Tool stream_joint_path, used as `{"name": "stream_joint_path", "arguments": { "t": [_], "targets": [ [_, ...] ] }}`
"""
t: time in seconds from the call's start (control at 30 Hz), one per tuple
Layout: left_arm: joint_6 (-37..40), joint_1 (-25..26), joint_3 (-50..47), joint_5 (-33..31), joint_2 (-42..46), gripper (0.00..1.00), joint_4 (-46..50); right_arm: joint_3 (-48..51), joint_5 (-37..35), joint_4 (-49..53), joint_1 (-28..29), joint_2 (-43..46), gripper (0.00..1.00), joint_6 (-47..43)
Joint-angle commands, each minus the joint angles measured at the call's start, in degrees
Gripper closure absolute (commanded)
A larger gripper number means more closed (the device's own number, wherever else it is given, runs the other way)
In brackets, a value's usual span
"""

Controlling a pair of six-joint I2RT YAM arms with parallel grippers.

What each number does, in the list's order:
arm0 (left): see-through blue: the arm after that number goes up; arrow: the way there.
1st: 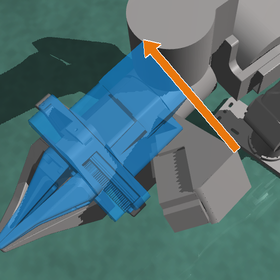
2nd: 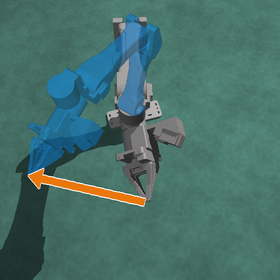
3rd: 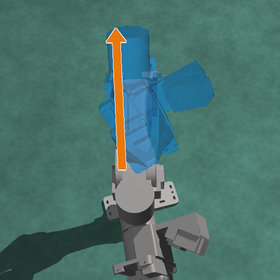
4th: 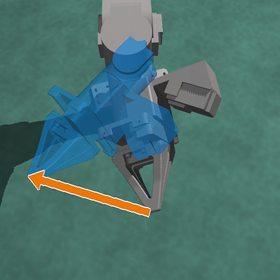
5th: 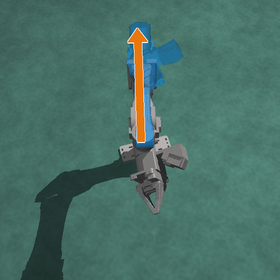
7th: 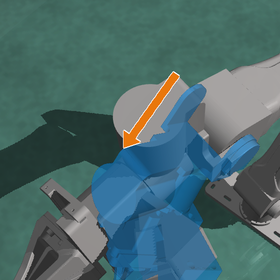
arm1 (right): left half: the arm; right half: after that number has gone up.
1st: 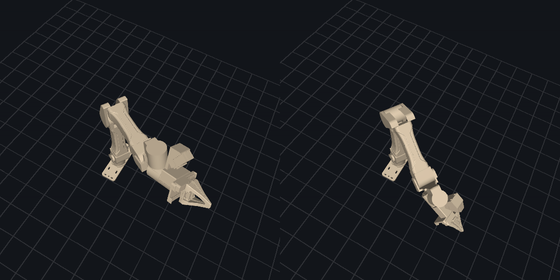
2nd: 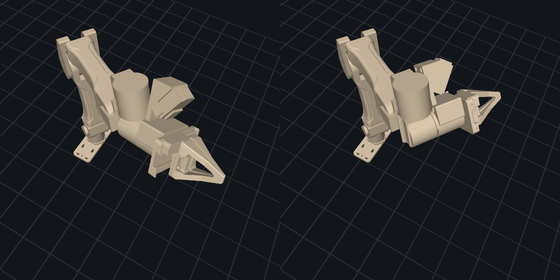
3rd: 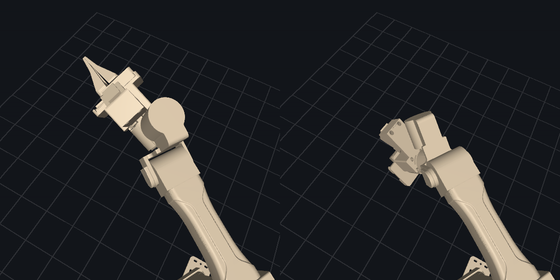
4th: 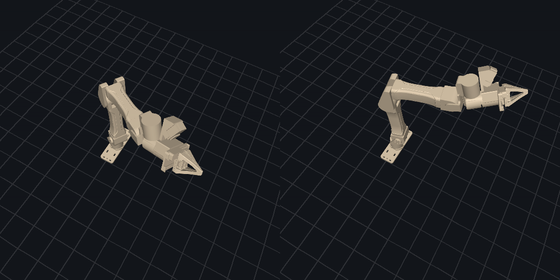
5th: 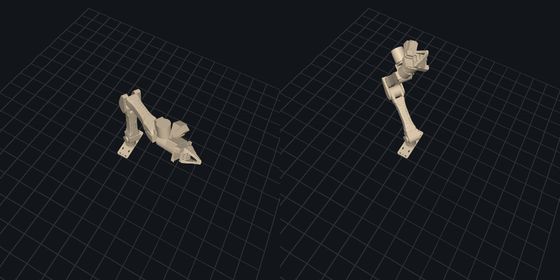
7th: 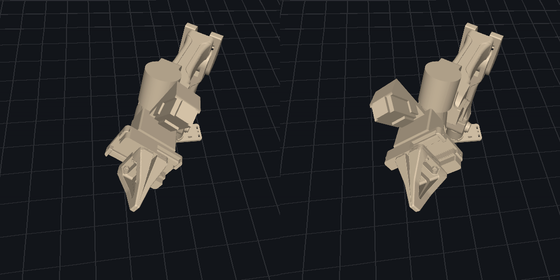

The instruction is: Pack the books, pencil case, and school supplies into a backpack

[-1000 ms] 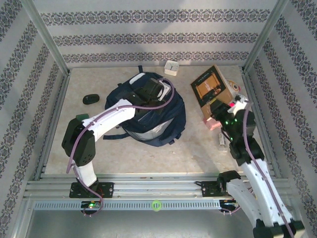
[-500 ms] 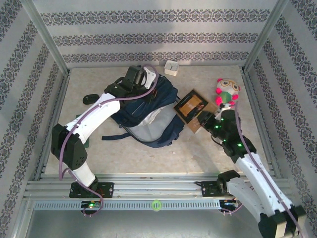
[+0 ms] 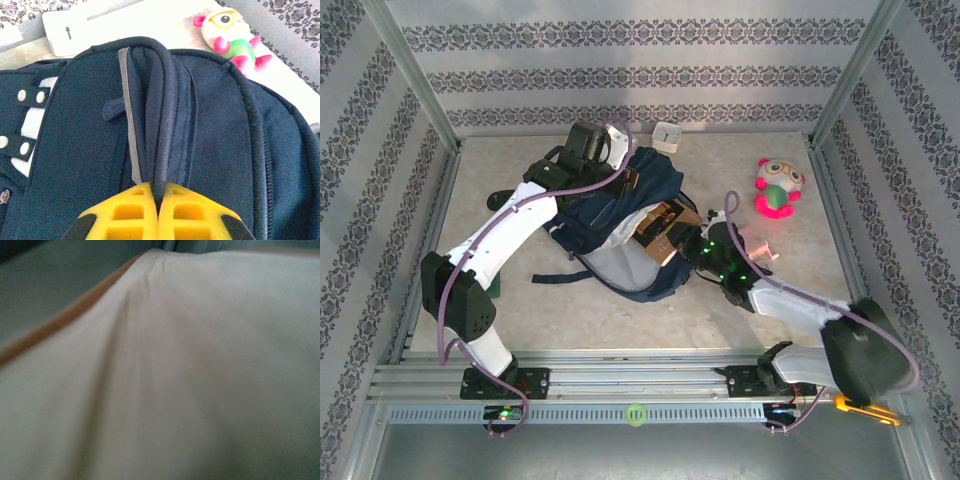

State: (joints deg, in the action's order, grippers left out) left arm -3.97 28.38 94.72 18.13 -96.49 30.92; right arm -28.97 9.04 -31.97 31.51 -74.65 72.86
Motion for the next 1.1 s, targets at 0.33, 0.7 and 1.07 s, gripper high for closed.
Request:
{"name": "stream_joint_path", "arguments": {
  "t": [0.33, 0.7, 1.07],
  "targets": [
    [-0.5, -0.6, 3.9, 4.7, 1.3, 1.00, -4.6, -17.1, -11.9, -28.2, 4.4, -30.2, 1.00, 6.4],
    [-0.3, -1.4, 3.6, 4.6, 1.2, 1.00, -4.8, -29.5, -16.7, -19.5, 5.5, -44.5, 0.88, 8.8],
    [0.3, -3.8, 1.9, 3.2, 2.2, 1.00, -4.5, -19.9, -14.0, -9.6, 6.0, -33.7, 0.42, 7.9]
  ]
}}
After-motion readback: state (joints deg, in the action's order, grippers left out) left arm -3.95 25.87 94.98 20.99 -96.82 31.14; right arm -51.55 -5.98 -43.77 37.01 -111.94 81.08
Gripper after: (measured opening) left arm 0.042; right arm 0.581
